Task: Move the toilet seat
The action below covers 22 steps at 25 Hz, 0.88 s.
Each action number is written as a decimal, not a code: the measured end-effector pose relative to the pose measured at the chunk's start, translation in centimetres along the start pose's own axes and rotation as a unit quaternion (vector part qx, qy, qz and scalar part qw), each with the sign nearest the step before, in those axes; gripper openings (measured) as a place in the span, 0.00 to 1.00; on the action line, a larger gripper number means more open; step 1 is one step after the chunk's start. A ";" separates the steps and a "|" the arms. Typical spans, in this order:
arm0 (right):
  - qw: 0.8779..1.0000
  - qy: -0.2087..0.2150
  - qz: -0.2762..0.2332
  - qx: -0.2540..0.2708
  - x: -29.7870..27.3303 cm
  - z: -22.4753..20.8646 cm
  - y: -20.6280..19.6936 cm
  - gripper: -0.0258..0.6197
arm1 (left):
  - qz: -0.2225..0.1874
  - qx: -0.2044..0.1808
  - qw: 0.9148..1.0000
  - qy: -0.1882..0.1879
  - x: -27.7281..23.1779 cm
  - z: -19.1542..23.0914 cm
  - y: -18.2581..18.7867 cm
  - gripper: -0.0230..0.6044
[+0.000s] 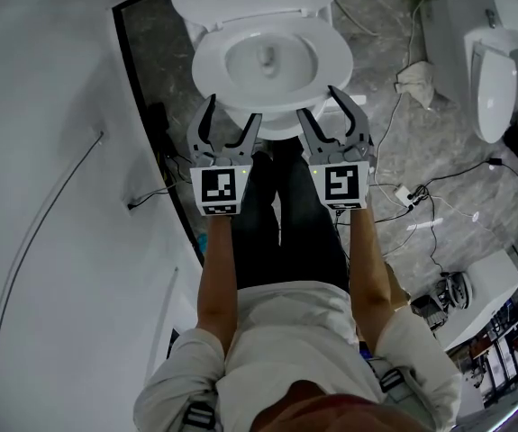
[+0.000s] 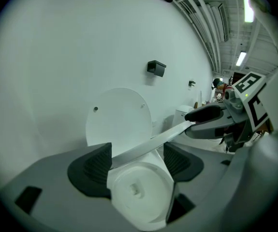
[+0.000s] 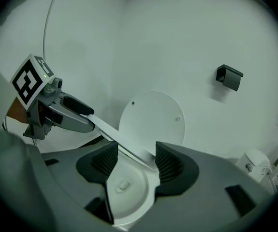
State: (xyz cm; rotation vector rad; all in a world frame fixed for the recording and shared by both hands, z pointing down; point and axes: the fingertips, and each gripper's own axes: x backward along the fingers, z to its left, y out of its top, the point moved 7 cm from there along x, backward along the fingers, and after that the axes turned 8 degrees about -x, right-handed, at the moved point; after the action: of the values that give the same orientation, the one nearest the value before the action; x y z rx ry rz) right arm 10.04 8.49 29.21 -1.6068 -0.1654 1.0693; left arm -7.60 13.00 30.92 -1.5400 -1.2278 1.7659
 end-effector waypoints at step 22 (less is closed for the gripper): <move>0.998 0.054 -0.033 0.006 -2.2 -3.4 4.2 0.41 | 0.001 0.028 0.994 0.103 -2.2 1.8 4.0 0.53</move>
State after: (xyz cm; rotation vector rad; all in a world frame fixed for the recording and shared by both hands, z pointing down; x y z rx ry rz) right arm 9.33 3.27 26.70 -1.6334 -0.1379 0.9281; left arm -7.97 8.72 28.50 -1.6442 -1.0669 1.5823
